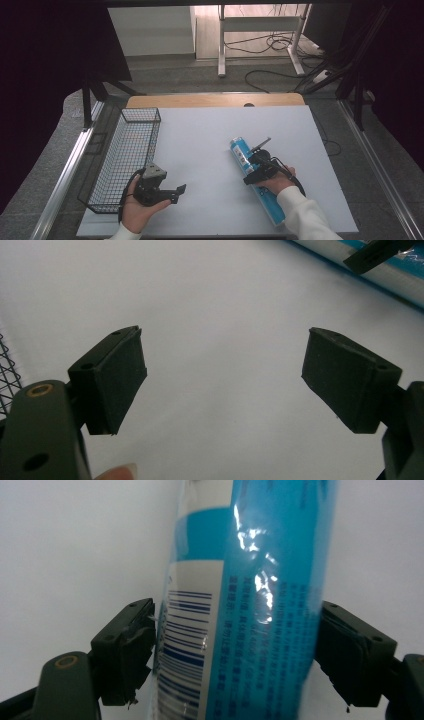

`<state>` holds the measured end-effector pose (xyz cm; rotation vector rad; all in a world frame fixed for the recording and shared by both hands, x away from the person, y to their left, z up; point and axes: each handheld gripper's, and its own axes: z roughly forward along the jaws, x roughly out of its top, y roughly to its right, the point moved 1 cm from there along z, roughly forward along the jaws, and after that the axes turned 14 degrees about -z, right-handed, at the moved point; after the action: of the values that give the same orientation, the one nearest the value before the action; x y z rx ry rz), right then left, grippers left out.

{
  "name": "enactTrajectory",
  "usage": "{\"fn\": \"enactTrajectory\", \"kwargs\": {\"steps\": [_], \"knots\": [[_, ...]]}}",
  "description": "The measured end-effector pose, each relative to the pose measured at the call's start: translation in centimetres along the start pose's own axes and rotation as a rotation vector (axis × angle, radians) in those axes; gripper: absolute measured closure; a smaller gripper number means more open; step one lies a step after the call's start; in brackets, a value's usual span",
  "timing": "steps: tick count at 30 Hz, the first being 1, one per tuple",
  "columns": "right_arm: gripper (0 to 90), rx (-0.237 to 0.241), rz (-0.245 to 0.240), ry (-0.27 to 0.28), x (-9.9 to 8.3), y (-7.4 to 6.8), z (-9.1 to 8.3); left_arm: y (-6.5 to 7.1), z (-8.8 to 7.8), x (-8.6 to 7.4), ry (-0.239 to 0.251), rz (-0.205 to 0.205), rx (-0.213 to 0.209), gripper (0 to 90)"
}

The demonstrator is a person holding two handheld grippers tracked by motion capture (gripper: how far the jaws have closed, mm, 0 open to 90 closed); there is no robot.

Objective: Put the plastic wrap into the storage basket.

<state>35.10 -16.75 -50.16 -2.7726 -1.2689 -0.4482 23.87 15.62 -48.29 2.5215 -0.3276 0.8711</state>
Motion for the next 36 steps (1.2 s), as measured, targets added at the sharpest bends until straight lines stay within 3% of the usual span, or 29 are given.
{"fn": "enactTrajectory", "kwargs": {"steps": [7, 12, 18, 21, 23, 31, 36], "knots": [[28.9, -0.02, -0.004, -0.057, 0.3, -0.3, 0.8, 0.1, -0.1, 0.0, 0.009, -0.004, -0.002, 17.5], [29.9, 0.012, 0.034, -0.076, 0.5, 0.2, 0.7, 0.1, -0.2, 0.0, 0.016, -0.004, -0.003, 17.6], [31.3, 0.043, 0.04, -0.085, 0.7, 0.6, 0.3, -0.1, -0.3, 0.0, 0.016, -0.003, -0.002, 17.5], [31.8, 0.064, 0.052, -0.066, 0.8, 0.9, -0.4, -0.1, -0.3, 0.0, 0.017, -0.007, -0.004, 17.6], [31.9, 0.054, 0.057, -0.049, 1.0, 1.1, -0.9, -0.1, -0.3, 0.0, 0.018, -0.006, -0.005, 17.6], [32.0, 0.114, 0.099, 0.02, 1.8, 1.6, -3.2, -0.1, -0.2, 0.0, 0.016, -0.006, -0.003, 17.6], [32.0, 0.16, 0.092, 0.061, 2.7, 1.6, -4.7, -0.2, -0.2, 0.0, 0.016, -0.003, -0.003, 17.5]]}}
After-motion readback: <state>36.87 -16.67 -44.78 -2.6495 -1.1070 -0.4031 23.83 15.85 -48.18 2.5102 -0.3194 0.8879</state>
